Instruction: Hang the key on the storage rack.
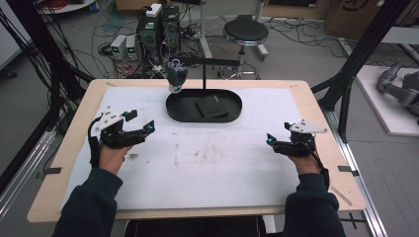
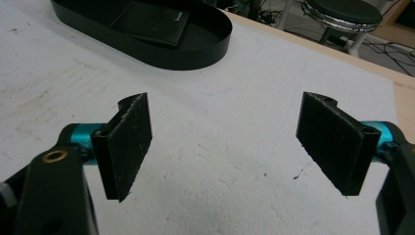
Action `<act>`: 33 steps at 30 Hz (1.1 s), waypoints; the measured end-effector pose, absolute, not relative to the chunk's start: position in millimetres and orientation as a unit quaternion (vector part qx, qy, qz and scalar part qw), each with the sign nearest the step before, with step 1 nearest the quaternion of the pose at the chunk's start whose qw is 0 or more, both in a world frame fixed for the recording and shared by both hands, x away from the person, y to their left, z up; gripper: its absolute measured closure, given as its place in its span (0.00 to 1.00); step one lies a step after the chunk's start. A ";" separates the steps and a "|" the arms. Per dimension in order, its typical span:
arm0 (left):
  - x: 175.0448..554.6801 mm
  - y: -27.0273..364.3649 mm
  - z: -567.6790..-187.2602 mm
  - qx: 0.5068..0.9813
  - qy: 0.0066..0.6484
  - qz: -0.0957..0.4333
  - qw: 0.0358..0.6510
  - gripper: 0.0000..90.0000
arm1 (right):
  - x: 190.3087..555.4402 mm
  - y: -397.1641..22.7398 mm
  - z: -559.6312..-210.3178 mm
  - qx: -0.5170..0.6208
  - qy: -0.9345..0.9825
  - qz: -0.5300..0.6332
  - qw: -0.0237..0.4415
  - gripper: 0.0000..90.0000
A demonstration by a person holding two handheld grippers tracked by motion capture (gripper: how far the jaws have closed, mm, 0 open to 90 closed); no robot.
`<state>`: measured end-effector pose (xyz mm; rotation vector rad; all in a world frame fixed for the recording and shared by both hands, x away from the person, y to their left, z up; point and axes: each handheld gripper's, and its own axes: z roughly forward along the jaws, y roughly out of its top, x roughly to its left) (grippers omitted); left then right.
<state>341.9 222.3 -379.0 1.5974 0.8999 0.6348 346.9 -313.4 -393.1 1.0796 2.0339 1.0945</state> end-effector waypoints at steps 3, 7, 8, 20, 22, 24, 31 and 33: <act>336.8 227.1 -381.5 0.677 0.387 0.274 0.562 0.24 | 345.9 -313.3 -393.1 0.405 0.764 0.409 0.293 0.24; 331.5 233.0 -386.7 0.673 0.395 0.275 0.562 0.23 | 344.3 -314.0 -393.5 0.408 0.763 0.408 0.292 0.24; 330.6 234.1 -388.5 0.672 0.397 0.276 0.562 0.24 | 343.9 -314.2 -393.6 0.409 0.763 0.408 0.291 0.24; 327.1 235.1 -409.8 0.687 0.402 0.267 0.544 0.24 | 343.6 -316.7 -397.0 0.416 0.762 0.402 0.290 0.24; 326.7 234.9 -412.1 0.690 0.402 0.266 0.540 0.24 | 343.9 -316.8 -397.6 0.415 0.763 0.402 0.290 0.24; 326.9 235.9 -414.2 0.690 0.404 0.264 0.539 0.24 | 343.7 -316.6 -398.0 0.413 0.764 0.402 0.291 0.24; 328.2 239.1 -417.4 0.689 0.407 0.257 0.542 0.24 | 342.9 -316.3 -398.2 0.407 0.764 0.405 0.293 0.24; 328.8 239.6 -417.6 0.688 0.407 0.258 0.543 0.24 | 342.9 -316.3 -398.7 0.408 0.765 0.403 0.293 0.24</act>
